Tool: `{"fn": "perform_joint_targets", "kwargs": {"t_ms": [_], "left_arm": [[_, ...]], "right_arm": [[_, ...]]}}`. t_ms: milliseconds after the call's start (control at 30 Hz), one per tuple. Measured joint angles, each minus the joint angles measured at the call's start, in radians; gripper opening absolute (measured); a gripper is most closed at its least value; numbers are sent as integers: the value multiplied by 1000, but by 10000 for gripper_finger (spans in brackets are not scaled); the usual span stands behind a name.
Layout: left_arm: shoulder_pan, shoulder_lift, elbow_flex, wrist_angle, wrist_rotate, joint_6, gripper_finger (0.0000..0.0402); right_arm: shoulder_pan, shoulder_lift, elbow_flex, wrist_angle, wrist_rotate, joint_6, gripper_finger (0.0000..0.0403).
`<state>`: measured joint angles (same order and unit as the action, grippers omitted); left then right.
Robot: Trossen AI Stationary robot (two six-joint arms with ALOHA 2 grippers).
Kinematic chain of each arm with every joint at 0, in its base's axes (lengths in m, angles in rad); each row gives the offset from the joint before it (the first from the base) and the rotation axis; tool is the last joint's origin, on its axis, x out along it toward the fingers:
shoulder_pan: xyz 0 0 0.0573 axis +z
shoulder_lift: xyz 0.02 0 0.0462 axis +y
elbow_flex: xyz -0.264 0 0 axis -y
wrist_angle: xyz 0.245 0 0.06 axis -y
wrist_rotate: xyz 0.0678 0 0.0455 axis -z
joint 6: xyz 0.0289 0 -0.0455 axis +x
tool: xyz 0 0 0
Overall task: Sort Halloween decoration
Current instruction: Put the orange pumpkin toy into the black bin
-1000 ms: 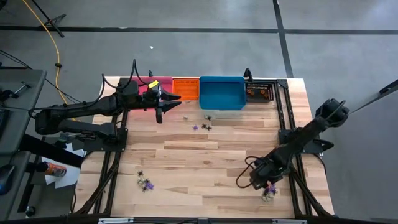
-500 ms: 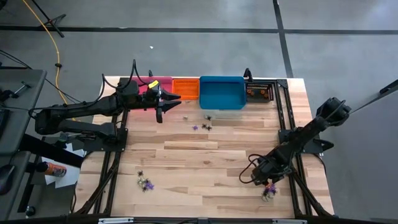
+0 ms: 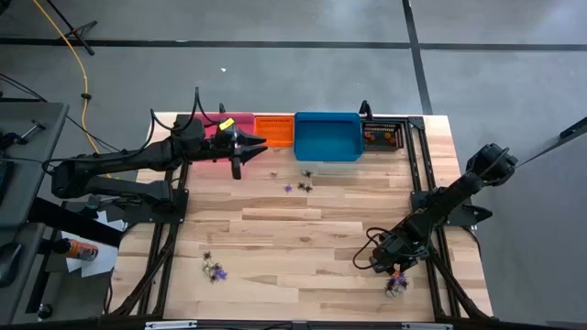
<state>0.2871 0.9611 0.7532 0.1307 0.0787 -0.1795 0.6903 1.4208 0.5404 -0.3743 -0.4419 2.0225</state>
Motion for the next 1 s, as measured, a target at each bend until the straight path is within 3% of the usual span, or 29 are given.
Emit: {"fn": "perform_joint_targets", "kwargs": {"t_ms": [467, 800, 1000], "left_arm": [[0, 0, 0, 0, -14, 17, 108], [0, 0, 0, 0, -14, 26, 108], [0, 0, 0, 0, -15, 27, 108]], "right_arm": [[-3, 0, 0, -10, 1, -6, 111], [-60, -22, 0, -10, 8, -109, 103], [-124, -90, 0, -10, 77, -180, 103]]}}
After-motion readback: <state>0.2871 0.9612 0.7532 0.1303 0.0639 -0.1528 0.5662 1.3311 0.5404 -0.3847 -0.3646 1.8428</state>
